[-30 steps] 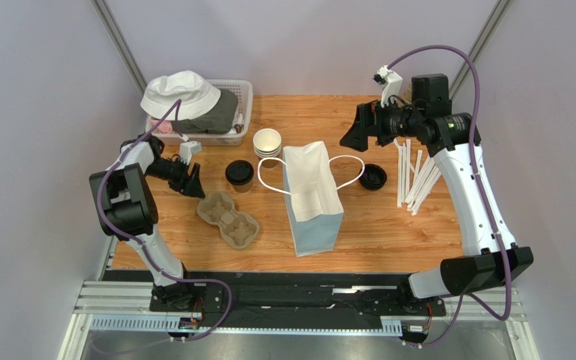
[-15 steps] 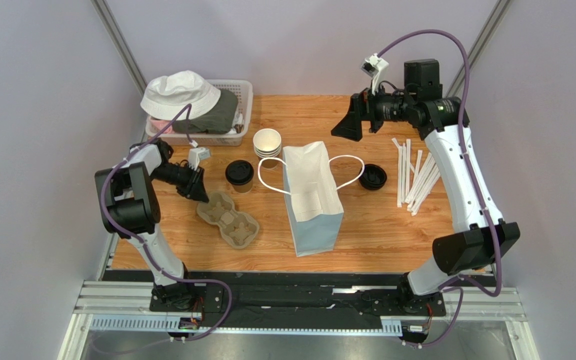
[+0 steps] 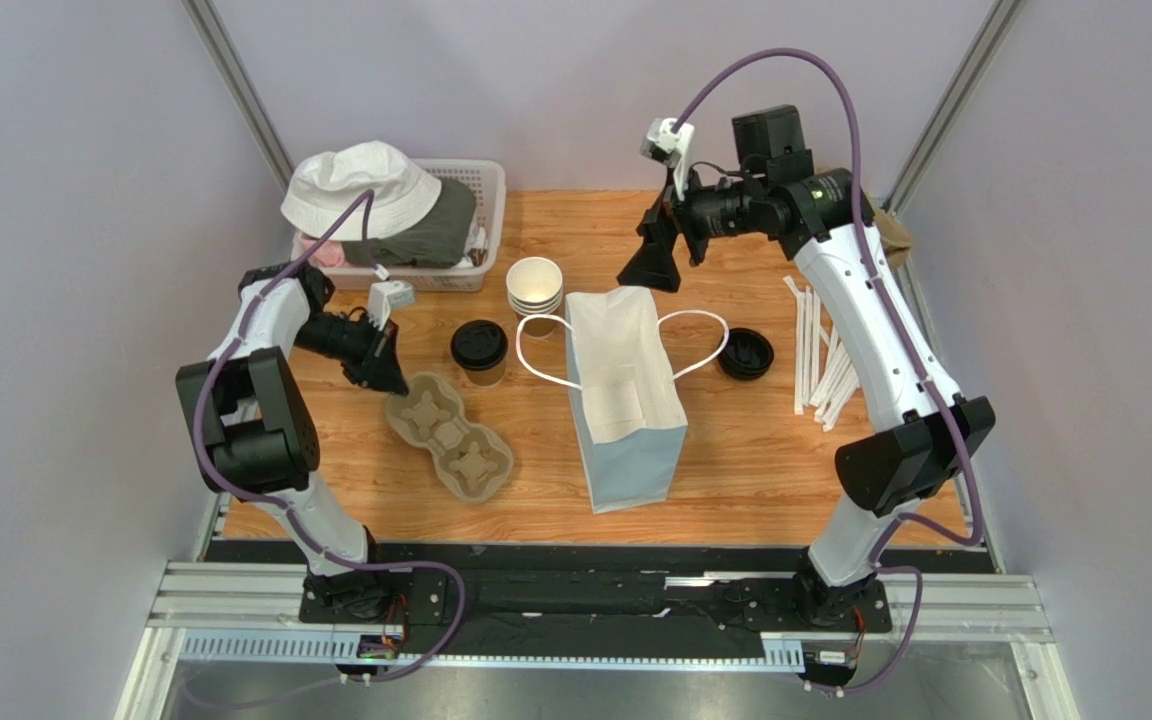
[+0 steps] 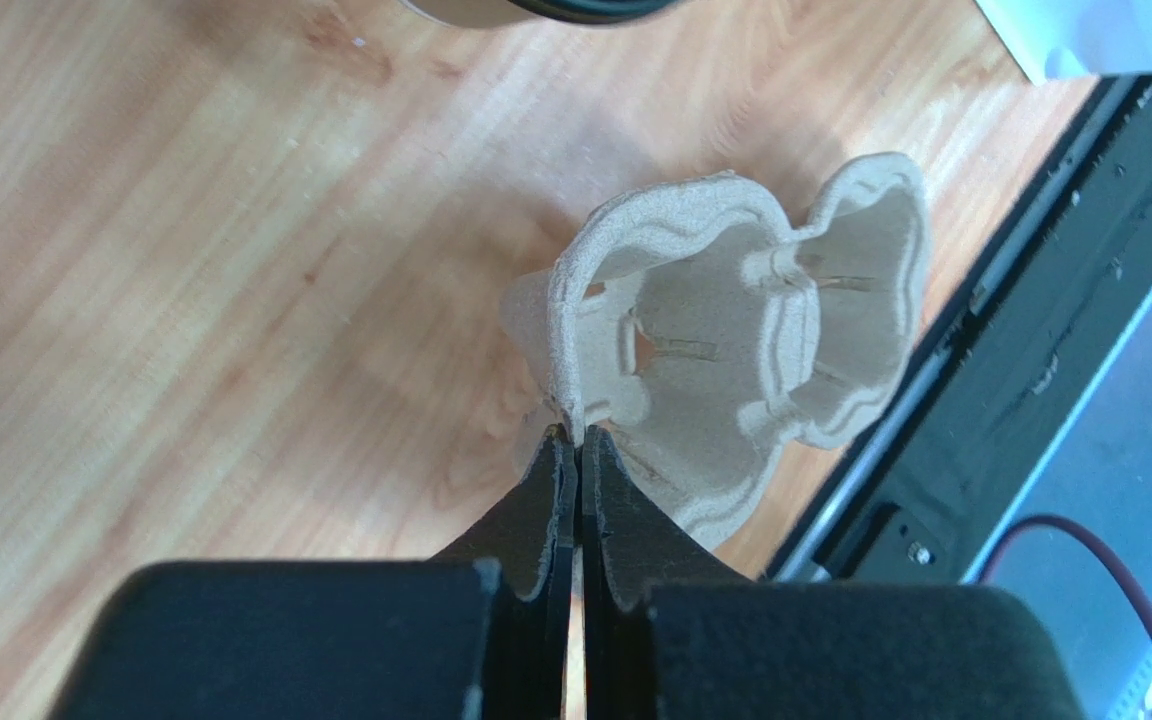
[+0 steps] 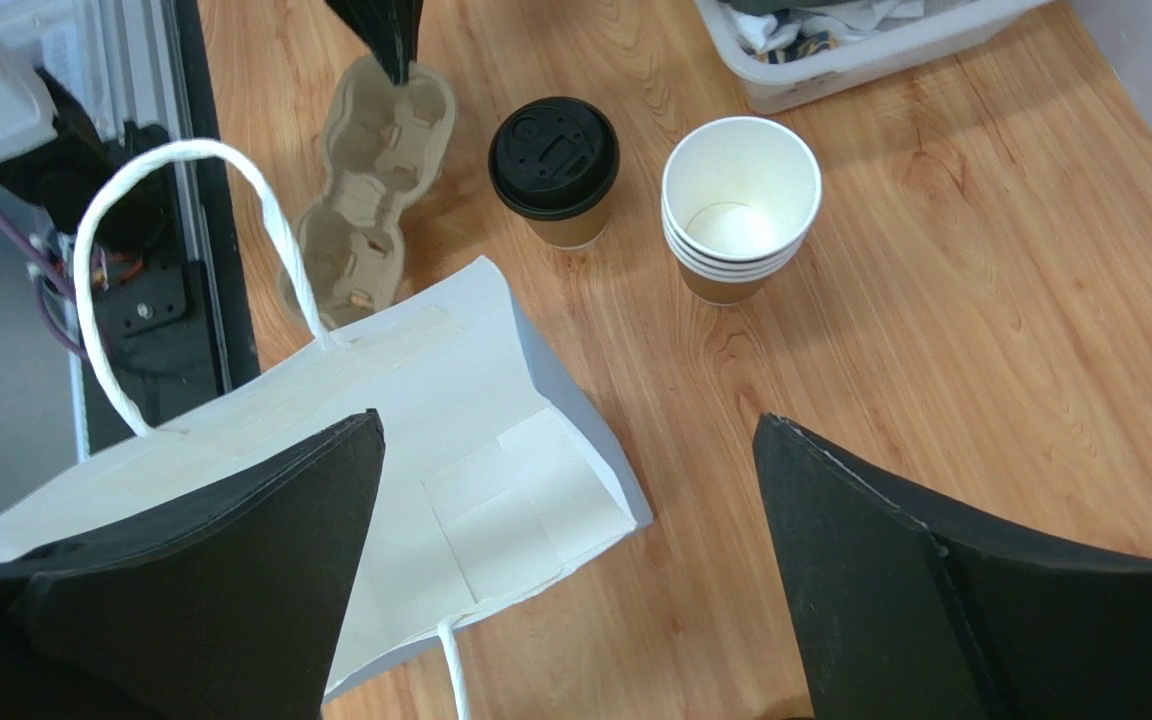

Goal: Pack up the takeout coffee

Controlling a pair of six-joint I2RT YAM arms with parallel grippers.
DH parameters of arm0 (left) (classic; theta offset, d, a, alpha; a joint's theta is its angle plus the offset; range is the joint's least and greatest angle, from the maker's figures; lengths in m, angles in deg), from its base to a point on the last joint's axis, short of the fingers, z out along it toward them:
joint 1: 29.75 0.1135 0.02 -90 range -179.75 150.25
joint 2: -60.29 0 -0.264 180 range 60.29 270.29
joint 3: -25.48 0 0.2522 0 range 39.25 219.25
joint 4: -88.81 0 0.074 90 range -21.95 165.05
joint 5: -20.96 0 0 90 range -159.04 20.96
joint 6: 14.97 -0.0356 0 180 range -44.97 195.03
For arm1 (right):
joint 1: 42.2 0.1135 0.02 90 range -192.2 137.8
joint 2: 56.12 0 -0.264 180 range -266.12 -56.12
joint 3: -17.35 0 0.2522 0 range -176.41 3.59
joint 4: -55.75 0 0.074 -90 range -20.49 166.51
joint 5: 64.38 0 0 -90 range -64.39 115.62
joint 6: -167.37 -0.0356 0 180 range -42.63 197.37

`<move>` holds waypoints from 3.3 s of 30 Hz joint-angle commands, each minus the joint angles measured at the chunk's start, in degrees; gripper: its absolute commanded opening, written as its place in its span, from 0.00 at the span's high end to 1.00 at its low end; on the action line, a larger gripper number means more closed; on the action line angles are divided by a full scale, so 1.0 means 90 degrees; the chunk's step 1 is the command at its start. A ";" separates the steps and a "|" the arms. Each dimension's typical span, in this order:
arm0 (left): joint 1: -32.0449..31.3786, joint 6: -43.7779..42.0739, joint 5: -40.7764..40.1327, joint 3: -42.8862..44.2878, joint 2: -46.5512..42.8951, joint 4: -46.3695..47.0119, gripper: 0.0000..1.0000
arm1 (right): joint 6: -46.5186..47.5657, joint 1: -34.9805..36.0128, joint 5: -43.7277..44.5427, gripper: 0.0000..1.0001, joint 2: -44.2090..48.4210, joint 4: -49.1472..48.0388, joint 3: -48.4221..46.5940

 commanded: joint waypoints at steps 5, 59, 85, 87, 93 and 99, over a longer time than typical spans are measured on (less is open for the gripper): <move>-0.0020 -0.0521 -0.0156 0.0423 -0.0610 -0.0984 1.00 | 0.2078 0.0686 0.0636 0.03 -0.0076 0.0965 -0.0345; 0.0332 0.0358 -0.0361 0.0327 0.0659 0.0587 0.40 | 0.2929 0.0912 0.2092 1.00 -0.0184 0.1337 -0.0150; 0.0283 -0.0042 -0.0536 -0.0221 0.0737 0.0842 0.52 | 0.2490 0.0882 0.2043 1.00 -0.0018 0.1063 0.0016; 0.0283 -0.0052 -0.0566 -0.0270 0.0707 0.0861 0.52 | 0.2499 0.0882 0.2024 1.00 -0.0018 0.1063 0.0035; 0.0176 -0.0052 -0.0723 -0.0319 0.0668 0.0900 0.56 | 0.2480 0.0872 0.2014 1.00 -0.0028 0.1005 0.0085; 0.0078 -0.0150 -0.0840 -0.0446 0.0522 0.0930 0.72 | 0.2382 0.0872 0.1995 1.00 0.0002 0.0985 0.0094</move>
